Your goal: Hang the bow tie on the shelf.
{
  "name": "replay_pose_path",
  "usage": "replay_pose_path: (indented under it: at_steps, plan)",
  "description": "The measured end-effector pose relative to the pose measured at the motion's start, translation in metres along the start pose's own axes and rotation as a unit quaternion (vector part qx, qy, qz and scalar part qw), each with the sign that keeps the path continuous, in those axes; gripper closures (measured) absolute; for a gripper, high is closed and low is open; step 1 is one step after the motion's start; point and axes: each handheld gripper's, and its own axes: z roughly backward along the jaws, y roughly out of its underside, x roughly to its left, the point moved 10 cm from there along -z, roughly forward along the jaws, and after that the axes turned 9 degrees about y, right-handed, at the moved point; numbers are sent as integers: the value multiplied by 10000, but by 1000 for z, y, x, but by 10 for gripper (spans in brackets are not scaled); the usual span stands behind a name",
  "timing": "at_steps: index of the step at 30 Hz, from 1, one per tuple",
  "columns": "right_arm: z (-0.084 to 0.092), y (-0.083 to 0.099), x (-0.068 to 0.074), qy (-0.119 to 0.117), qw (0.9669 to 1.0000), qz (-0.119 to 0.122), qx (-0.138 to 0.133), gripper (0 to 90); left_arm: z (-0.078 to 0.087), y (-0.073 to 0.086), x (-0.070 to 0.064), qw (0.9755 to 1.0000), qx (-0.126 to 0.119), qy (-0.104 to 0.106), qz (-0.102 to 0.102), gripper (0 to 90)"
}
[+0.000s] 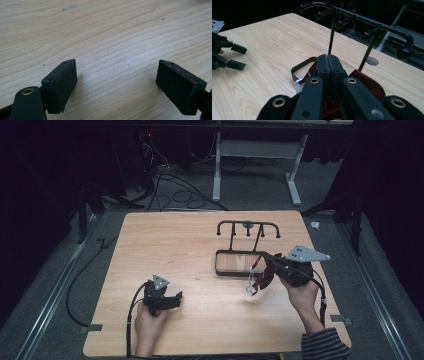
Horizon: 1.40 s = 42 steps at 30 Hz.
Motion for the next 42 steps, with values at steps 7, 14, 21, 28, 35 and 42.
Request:
replay_pose_path:
  at_steps: [7,14,21,28,35,42]
  plan:
    - [-10,-1,2,-57,10000,10,4,900,0,0,0,10000,0,-3,3,175]
    - [-17,0,2,-16,10000,58,70,900,0,0,0,10000,-1,-2,4,175]
    - [-21,-9,-1,-76,10000,-32,12,900,0,0,0,10000,1,-2,3,175]
    - [-29,-14,-2,-78,9999,83,33,900,0,0,0,10000,0,-3,3,175]
    - [-36,-22,-5,-58,10000,-23,-12,900,0,0,0,10000,1,-3,2,175]
    - [-44,-31,-6,-102,9997,-205,-26,900,0,0,0,10000,1,-3,3,175]
